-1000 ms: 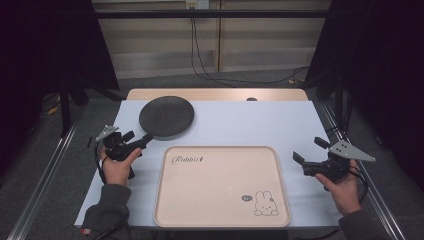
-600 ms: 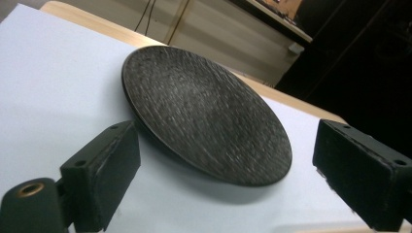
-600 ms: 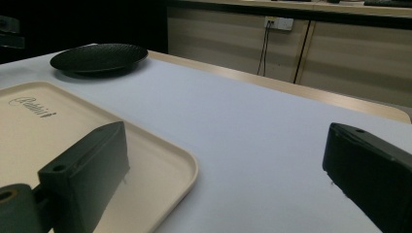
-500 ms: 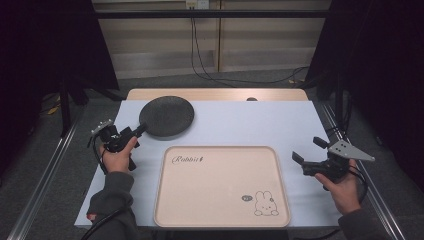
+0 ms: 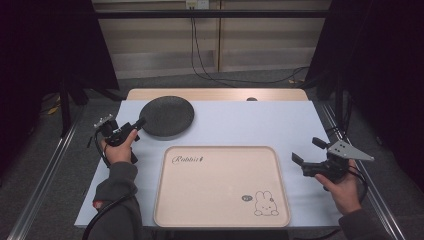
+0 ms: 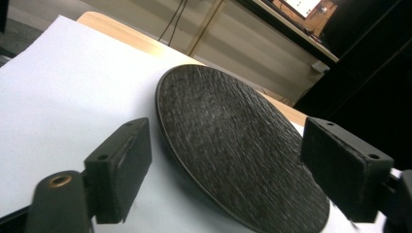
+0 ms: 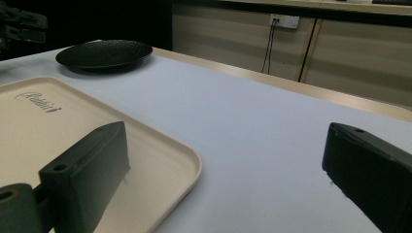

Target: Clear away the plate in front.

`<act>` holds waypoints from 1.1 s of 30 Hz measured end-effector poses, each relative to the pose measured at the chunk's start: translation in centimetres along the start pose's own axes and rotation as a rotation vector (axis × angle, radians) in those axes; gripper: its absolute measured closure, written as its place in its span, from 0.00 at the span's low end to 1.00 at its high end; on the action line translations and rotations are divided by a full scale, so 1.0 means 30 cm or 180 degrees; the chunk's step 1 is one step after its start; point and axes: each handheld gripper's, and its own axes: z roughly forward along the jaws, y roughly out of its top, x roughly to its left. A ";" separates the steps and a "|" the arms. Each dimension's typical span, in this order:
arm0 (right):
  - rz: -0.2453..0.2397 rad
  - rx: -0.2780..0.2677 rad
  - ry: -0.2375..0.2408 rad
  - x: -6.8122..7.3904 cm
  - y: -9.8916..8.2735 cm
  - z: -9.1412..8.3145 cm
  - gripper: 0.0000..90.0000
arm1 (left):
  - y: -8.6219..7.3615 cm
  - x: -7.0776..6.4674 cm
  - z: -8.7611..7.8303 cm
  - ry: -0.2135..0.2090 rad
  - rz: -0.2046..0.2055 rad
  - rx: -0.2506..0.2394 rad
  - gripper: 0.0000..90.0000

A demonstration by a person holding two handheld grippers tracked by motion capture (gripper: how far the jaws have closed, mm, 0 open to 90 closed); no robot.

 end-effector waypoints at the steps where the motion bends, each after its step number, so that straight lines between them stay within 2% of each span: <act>1: 0.0009 0.0000 0.0005 0.000 0.000 0.000 0.03 | -0.001 0.000 0.006 0.0047 0.0047 -0.0020 0.23; 3: 0.0004 0.0003 0.0011 -0.001 0.000 0.000 0.03 | -0.001 0.002 0.016 0.0009 0.0045 -0.0028 0.26; 5: 0.0002 0.0001 0.0019 0.000 0.000 0.000 0.03 | -0.001 0.001 0.023 0.0059 0.0057 -0.0022 0.28; 8: -0.0003 -0.0001 0.0042 -0.003 0.001 0.001 0.03 | -0.005 -0.001 0.040 0.0067 -0.0013 -0.0055 0.31; 9: -0.0012 0.0007 0.0038 -0.004 0.001 0.001 0.03 | -0.005 0.002 0.042 0.0092 -0.0016 -0.0021 0.31; 12: -0.0003 0.0003 0.0049 -0.005 0.001 0.001 0.03 | -0.009 0.008 0.057 0.0173 -0.0112 -0.0025 0.33; 13: -0.0005 0.0002 0.0047 -0.005 0.001 0.001 0.03 | -0.012 0.009 0.062 0.0170 -0.0160 -0.0050 0.34; 14: -0.0007 0.0002 0.0050 -0.005 0.001 0.001 0.03 | -0.015 0.009 0.072 0.0167 -0.0264 -0.0056 0.35; 15: -0.0006 0.0014 0.0050 -0.004 0.000 0.001 0.03 | -0.017 0.008 0.075 0.0180 -0.0290 -0.0045 0.37; 16: -0.0006 0.0011 0.0045 -0.003 0.000 0.002 0.03 | -0.019 0.014 0.078 0.0150 -0.0259 -0.0040 0.39; 18: -0.0007 0.0024 0.0059 -0.003 -0.001 0.003 0.04 | -0.024 0.017 0.086 0.0217 -0.0264 -0.0009 0.42; 19: -0.0008 0.0027 0.0062 -0.002 -0.001 0.003 0.04 | -0.028 0.019 0.092 0.0216 -0.0304 -0.0067 0.44; 21: -0.0013 0.0025 0.0063 -0.002 -0.001 0.003 0.04 | -0.032 0.030 0.096 0.0264 -0.0281 -0.0050 0.48; 22: -0.0018 0.0023 0.0067 -0.003 -0.001 0.003 0.04 | -0.036 0.033 0.102 0.0226 -0.0346 -0.0056 0.49; 27: -0.0029 0.0035 0.0097 -0.003 -0.003 0.004 0.04 | -0.035 0.050 0.116 0.0310 -0.0587 -0.0076 0.59; 29: -0.0035 0.0041 0.0088 -0.002 -0.004 0.005 0.04 | -0.036 0.056 0.121 0.0270 -0.0686 -0.0066 0.61; 33: -0.0035 0.0043 0.0105 -0.002 -0.005 0.008 0.04 | -0.038 0.067 0.132 0.0307 -0.0873 -0.0061 0.67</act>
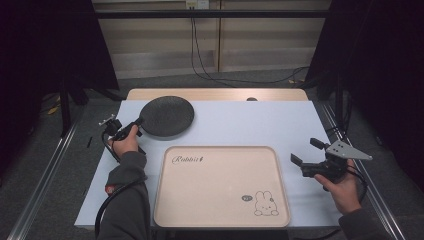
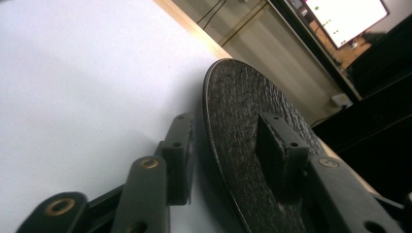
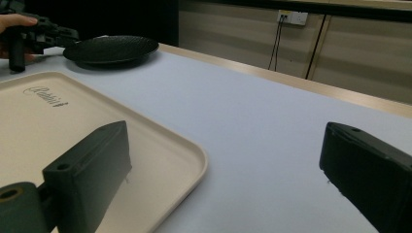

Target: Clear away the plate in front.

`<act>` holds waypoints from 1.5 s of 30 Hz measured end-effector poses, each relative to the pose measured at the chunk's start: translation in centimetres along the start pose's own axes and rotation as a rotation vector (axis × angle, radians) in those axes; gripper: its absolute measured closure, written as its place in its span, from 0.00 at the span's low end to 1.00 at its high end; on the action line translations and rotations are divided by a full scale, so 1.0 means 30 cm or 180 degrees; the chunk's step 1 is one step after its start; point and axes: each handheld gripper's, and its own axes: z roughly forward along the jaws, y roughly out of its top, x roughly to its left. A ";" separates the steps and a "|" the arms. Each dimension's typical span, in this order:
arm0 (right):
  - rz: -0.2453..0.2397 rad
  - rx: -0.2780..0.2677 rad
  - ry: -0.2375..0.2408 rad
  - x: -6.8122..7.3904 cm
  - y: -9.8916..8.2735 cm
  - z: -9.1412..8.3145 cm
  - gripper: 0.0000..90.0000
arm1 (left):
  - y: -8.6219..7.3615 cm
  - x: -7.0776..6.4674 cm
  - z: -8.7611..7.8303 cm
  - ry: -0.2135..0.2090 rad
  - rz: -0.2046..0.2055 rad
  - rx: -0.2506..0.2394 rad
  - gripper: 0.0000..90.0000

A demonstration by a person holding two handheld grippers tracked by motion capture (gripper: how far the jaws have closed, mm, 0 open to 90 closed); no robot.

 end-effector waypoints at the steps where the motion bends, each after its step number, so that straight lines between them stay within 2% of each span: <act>1: -0.0003 0.0000 0.0003 0.000 0.000 0.000 0.04 | 0.000 0.002 0.001 -0.0010 -0.0029 0.0027 0.68; 2: -0.0007 -0.0001 0.0003 0.000 0.000 0.000 0.05 | -0.002 0.001 0.008 0.0019 -0.0080 -0.0025 0.69; 4: -0.0010 0.0008 0.0006 -0.001 0.000 -0.002 0.05 | -0.002 0.004 0.012 0.0025 -0.0054 0.0054 0.70; 5: -0.0012 0.0009 0.0002 -0.001 0.000 -0.003 0.05 | -0.004 0.002 0.019 -0.0025 -0.0119 0.0016 0.70; 6: -0.0012 0.0004 0.0008 -0.001 0.001 -0.003 0.05 | -0.005 0.001 0.020 -0.0005 -0.0118 0.0084 0.71; 7: 0.0004 0.0011 0.0006 -0.001 0.001 -0.004 0.05 | -0.013 -0.003 0.032 -0.0048 -0.0176 0.0042 0.72; 8: 0.0006 0.0004 0.0014 -0.001 0.001 -0.004 0.05 | -0.020 -0.013 0.046 -0.0021 -0.0243 0.0032 0.72; 9: 0.0017 -0.0007 0.0023 -0.002 0.002 -0.004 0.05 | -0.020 -0.013 0.047 -0.0015 -0.0202 0.0127 0.71; 11: 0.0016 -0.0008 0.0021 -0.002 0.002 -0.003 0.05 | -0.027 -0.016 0.058 0.0009 -0.0218 0.0161 0.72; 14: 0.0019 -0.0008 0.0038 -0.002 0.002 -0.004 0.05 | -0.029 -0.007 0.058 -0.0006 -0.0369 0.0158 0.77; 15: 0.0024 -0.0005 0.0032 -0.002 0.003 -0.004 0.05 | -0.031 -0.011 0.060 0.0052 -0.0461 0.0126 0.80; 16: 0.0035 -0.0017 0.0036 -0.002 0.003 -0.003 0.05 | -0.032 -0.011 0.060 0.0062 -0.0440 0.0127 0.86; 18: 0.0026 -0.0007 0.0034 -0.004 0.003 -0.004 0.05 | -0.032 -0.015 0.057 0.0083 -0.0333 0.0162 0.86; 19: 0.0028 -0.0005 0.0030 -0.005 0.004 -0.005 0.05 | -0.035 -0.021 0.058 0.0080 -0.0315 0.0129 0.86; 20: 0.0019 -0.0011 0.0033 -0.006 0.004 -0.004 0.05 | -0.035 -0.023 0.053 0.0066 -0.0303 0.0168 0.86; 21: 0.0012 -0.0016 0.0034 -0.007 0.004 -0.004 0.05 | -0.036 -0.025 0.053 0.0023 -0.0284 0.0155 0.86; 22: 0.0015 -0.0024 0.0028 -0.007 0.005 -0.005 0.05 | -0.035 -0.027 0.047 -0.0011 -0.0207 0.0193 0.87; 23: 0.0009 -0.0023 0.0028 -0.008 0.005 -0.005 0.05 | -0.031 -0.036 0.043 -0.0124 -0.0268 0.0093 0.88; 24: 0.0018 -0.0025 0.0028 -0.008 0.006 -0.007 0.05 | -0.028 -0.044 0.043 -0.0115 -0.0295 0.0041 0.90; 26: 0.0025 -0.0044 0.0026 -0.008 0.006 -0.006 0.06 | -0.019 -0.050 0.032 -0.0156 -0.0146 0.0132 0.91; 27: 0.0033 -0.0045 0.0028 -0.008 0.006 -0.006 0.06 | -0.016 -0.057 0.032 -0.0177 -0.0193 0.0095 0.92; 30: 0.0046 -0.0052 0.0027 -0.009 0.007 -0.008 0.06 | -0.006 -0.074 0.024 -0.0285 -0.0164 0.0087 0.94; 31: 0.0055 -0.0056 0.0040 -0.009 0.008 -0.009 0.06 | -0.002 -0.084 0.024 -0.0333 -0.0230 0.0054 0.95; 32: 0.0061 -0.0051 0.0050 -0.009 0.008 -0.010 0.06 | 0.004 -0.092 0.022 -0.0394 -0.0135 0.0056 0.96; 33: 0.0060 -0.0056 0.0048 -0.011 0.008 -0.011 0.06 | 0.011 -0.100 0.020 -0.0386 0.0056 0.0098 0.96; 34: 0.0059 -0.0068 0.0029 -0.012 0.009 -0.011 0.06 | 0.016 -0.119 0.021 -0.0401 0.0081 0.0056 0.96; 35: 0.0081 -0.0073 0.0030 -0.011 0.009 -0.011 0.06 | 0.022 -0.128 0.020 -0.0415 0.0144 0.0115 0.96; 38: 0.0053 -0.0066 0.0035 -0.012 0.008 -0.011 0.06 | 0.028 -0.152 0.023 -0.0377 0.0146 0.0232 0.96; 40: 0.0065 -0.0054 0.0047 -0.010 0.008 -0.011 0.06 | 0.027 -0.160 0.025 -0.0390 0.0092 0.0242 0.97; 41: 0.0065 -0.0051 0.0047 -0.010 0.008 -0.011 0.06 | 0.027 -0.161 0.026 -0.0376 0.0142 0.0260 0.97; 43: 0.0077 -0.0047 0.0045 -0.008 0.008 -0.014 0.06 | 0.034 -0.182 0.033 -0.0378 0.0082 0.0232 0.97; 45: 0.0067 -0.0064 0.0048 -0.009 0.007 -0.014 0.06 | 0.047 -0.205 0.037 -0.0350 0.0125 0.0269 0.97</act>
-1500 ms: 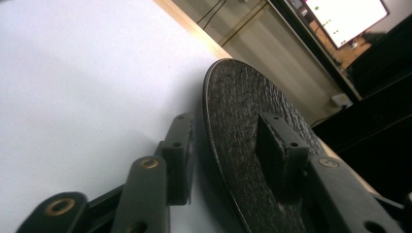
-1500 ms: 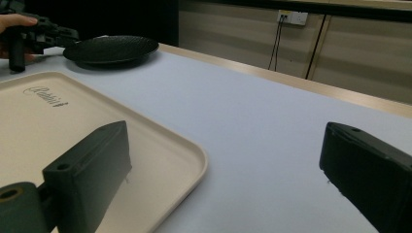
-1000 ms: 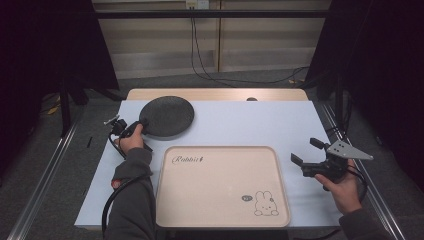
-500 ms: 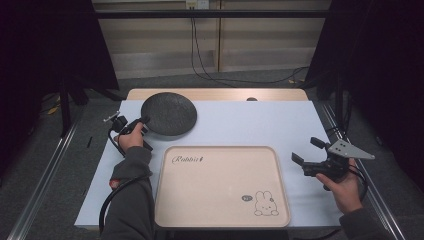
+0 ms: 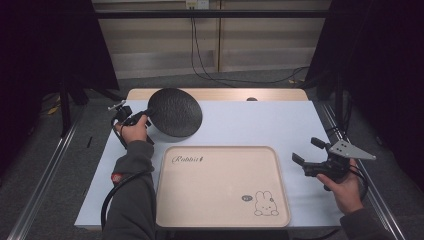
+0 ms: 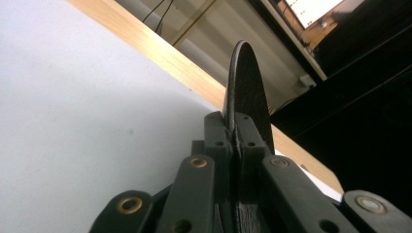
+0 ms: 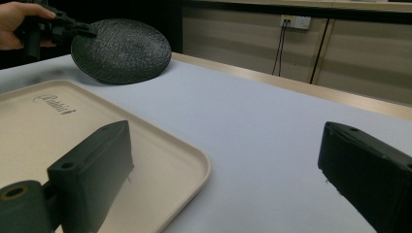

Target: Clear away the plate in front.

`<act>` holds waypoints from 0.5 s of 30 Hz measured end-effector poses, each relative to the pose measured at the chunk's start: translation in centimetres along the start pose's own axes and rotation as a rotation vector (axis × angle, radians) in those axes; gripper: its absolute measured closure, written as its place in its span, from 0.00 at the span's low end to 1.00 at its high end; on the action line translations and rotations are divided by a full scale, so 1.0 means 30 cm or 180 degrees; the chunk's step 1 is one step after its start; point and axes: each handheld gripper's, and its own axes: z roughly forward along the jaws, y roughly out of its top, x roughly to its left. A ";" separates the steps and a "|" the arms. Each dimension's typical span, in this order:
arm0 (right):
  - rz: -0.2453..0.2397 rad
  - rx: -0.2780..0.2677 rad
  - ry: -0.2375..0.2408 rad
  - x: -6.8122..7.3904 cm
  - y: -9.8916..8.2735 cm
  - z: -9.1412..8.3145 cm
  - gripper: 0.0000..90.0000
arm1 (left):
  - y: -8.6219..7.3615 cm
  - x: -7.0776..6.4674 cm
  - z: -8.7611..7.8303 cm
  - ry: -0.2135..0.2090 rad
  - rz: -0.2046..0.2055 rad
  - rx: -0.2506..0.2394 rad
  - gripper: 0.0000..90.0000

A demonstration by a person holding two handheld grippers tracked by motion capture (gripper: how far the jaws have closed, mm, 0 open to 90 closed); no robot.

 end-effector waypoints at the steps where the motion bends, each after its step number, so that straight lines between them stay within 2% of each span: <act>1: -0.0012 0.0009 0.0006 -0.001 0.000 0.000 0.06 | 0.006 -0.009 0.001 0.0016 0.0060 0.0024 0.97; 2: -0.0001 0.0012 0.0007 0.000 -0.001 0.001 0.05 | 0.011 -0.014 0.003 0.0019 0.0108 0.0040 0.97; 5: -0.0023 0.0014 -0.0011 0.002 -0.002 0.003 0.05 | 0.026 -0.043 0.005 0.0053 0.0130 0.0082 0.96; 6: -0.0024 0.0018 -0.0010 0.003 -0.002 0.002 0.04 | 0.034 -0.050 0.003 0.0045 0.0199 0.0119 0.96; 9: -0.0034 -0.0003 -0.0023 0.001 -0.001 0.001 0.04 | 0.045 -0.069 0.003 0.0042 0.0201 0.0112 0.96; 11: -0.0007 -0.0005 -0.0012 0.001 -0.001 -0.001 0.04 | 0.051 -0.083 0.002 0.0021 0.0159 0.0148 0.96; 12: -0.0018 -0.0009 -0.0030 0.000 -0.001 0.001 0.03 | 0.055 -0.088 0.000 0.0024 0.0196 0.0194 0.96; 14: -0.0004 -0.0005 -0.0040 0.003 -0.001 0.002 0.02 | 0.059 -0.098 0.000 0.0018 0.0153 0.0197 0.96; 15: -0.0034 -0.0012 -0.0012 0.002 -0.001 0.003 0.02 | 0.063 -0.099 -0.003 0.0015 0.0186 0.0231 0.96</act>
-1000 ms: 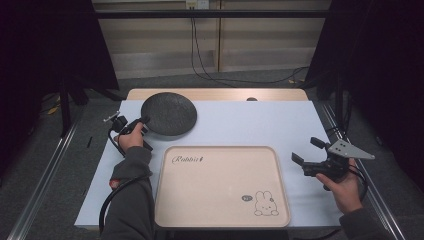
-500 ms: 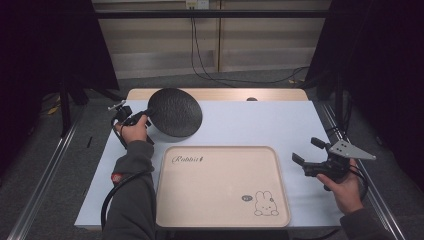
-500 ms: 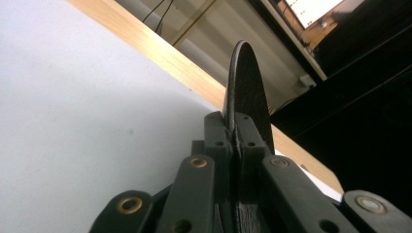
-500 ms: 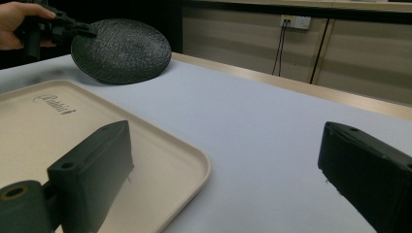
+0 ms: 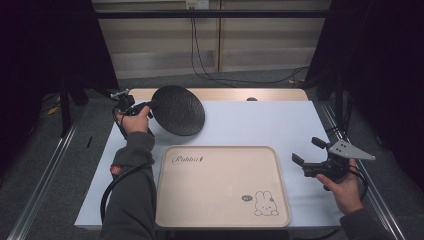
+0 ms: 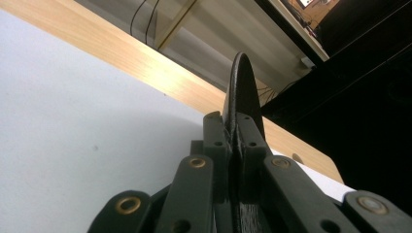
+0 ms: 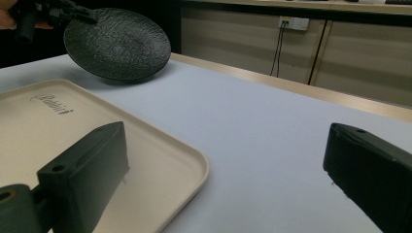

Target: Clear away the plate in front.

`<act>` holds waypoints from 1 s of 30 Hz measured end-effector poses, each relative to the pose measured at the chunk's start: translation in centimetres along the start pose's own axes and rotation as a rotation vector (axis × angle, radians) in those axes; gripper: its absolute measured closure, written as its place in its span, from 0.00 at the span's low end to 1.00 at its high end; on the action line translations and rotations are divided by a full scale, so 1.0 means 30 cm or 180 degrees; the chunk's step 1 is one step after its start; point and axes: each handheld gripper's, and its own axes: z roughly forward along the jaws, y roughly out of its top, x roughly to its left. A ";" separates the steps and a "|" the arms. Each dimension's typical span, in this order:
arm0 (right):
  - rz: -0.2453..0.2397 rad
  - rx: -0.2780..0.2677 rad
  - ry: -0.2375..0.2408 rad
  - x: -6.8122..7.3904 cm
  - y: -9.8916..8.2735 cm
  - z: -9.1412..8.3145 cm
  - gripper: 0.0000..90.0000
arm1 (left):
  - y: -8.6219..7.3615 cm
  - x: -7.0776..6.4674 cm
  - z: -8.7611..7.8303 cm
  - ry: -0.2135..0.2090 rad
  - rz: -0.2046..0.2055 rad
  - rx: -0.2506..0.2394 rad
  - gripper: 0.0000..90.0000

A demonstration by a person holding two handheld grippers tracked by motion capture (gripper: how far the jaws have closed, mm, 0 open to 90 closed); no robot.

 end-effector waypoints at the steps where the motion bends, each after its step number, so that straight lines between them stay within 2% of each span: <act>1: 0.0003 0.0000 -0.0010 0.001 0.000 0.000 0.02 | 0.002 -0.007 0.000 0.0000 -0.0027 -0.0026 0.96; 3: 0.0012 -0.0015 -0.0008 -0.001 0.000 0.000 0.02 | 0.011 -0.015 -0.008 -0.0022 0.0023 0.0016 0.96; 6: 0.0025 -0.0014 0.0000 -0.004 0.002 -0.002 0.02 | 0.021 -0.029 -0.017 -0.0063 -0.0030 0.0035 0.96; 9: 0.0021 -0.0012 -0.0012 -0.004 0.001 0.000 0.02 | 0.025 -0.034 -0.027 -0.0123 -0.0003 0.0066 0.96; 15: 0.0026 -0.0017 -0.0040 0.001 -0.001 0.005 0.01 | 0.025 -0.051 -0.043 -0.0163 0.0010 0.0226 0.96; 20: 0.0017 -0.0043 -0.0039 -0.001 0.000 0.003 0.00 | 0.024 -0.062 -0.054 -0.0267 -0.0007 0.0335 0.96; 21: -0.0006 -0.0052 -0.0022 -0.002 0.000 0.003 0.00 | 0.023 -0.066 -0.056 -0.0231 0.0003 0.0361 0.96; 23: -0.0034 -0.0048 -0.0037 0.002 0.000 0.002 0.00 | 0.020 -0.071 -0.060 -0.0307 0.0003 0.0405 0.96; 27: -0.0079 -0.0061 -0.0015 0.002 -0.001 0.002 0.00 | 0.018 -0.090 -0.068 -0.0326 0.0048 0.0463 0.96; 30: -0.0082 -0.0052 -0.0005 0.003 0.000 0.002 0.00 | 0.017 -0.101 -0.073 -0.0347 0.0035 0.0544 0.96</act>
